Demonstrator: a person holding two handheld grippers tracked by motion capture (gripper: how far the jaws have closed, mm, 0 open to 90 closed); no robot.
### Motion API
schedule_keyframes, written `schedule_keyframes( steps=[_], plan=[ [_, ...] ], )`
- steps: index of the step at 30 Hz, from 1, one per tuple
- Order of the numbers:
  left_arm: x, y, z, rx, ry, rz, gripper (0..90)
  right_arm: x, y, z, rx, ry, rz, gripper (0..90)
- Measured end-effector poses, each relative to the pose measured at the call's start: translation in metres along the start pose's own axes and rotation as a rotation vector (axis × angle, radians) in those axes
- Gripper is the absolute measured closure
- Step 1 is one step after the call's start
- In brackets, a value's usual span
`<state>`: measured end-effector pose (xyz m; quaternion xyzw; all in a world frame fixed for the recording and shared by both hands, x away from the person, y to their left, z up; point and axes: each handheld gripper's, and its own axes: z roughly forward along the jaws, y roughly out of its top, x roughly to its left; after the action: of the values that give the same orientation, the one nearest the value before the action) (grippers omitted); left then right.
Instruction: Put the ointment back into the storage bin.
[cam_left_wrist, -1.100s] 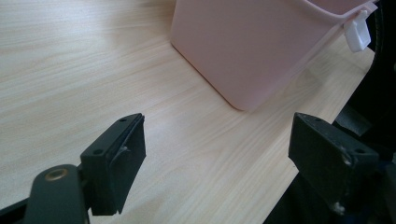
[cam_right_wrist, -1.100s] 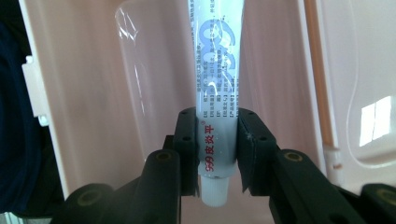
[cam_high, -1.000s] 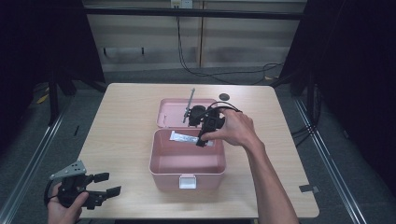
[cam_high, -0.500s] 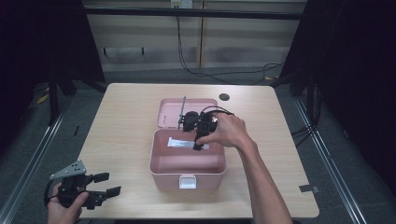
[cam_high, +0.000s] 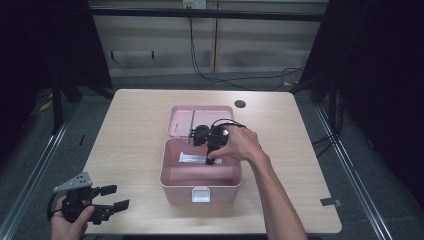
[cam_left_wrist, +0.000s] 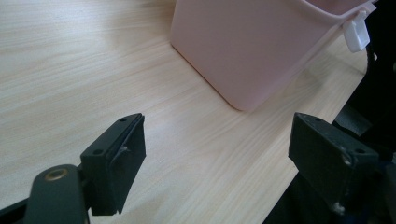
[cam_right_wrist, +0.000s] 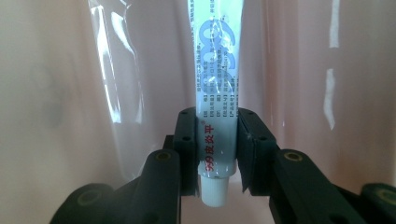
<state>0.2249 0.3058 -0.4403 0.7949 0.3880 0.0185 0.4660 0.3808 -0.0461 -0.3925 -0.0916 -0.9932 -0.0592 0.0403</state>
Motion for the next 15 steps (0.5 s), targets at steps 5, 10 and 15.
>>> schedule_keyframes(
  steps=[5, 10, 15],
  plan=[
    [0.0, 0.0, 0.0, -0.001, 0.001, 0.002, 18.8, -0.001, 0.003, 0.008, 0.009, 0.005, -0.009, 71.7],
    [0.0, 0.0, 0.0, 0.0, -0.001, 0.0, 18.8, -0.001, 0.004, 0.016, 0.014, -0.001, -0.003, 71.7],
    [0.0, 0.0, 0.0, 0.0, 0.0, -0.001, 18.8, 0.0, 0.004, 0.021, 0.011, -0.01, -0.017, 71.7]
  ],
)
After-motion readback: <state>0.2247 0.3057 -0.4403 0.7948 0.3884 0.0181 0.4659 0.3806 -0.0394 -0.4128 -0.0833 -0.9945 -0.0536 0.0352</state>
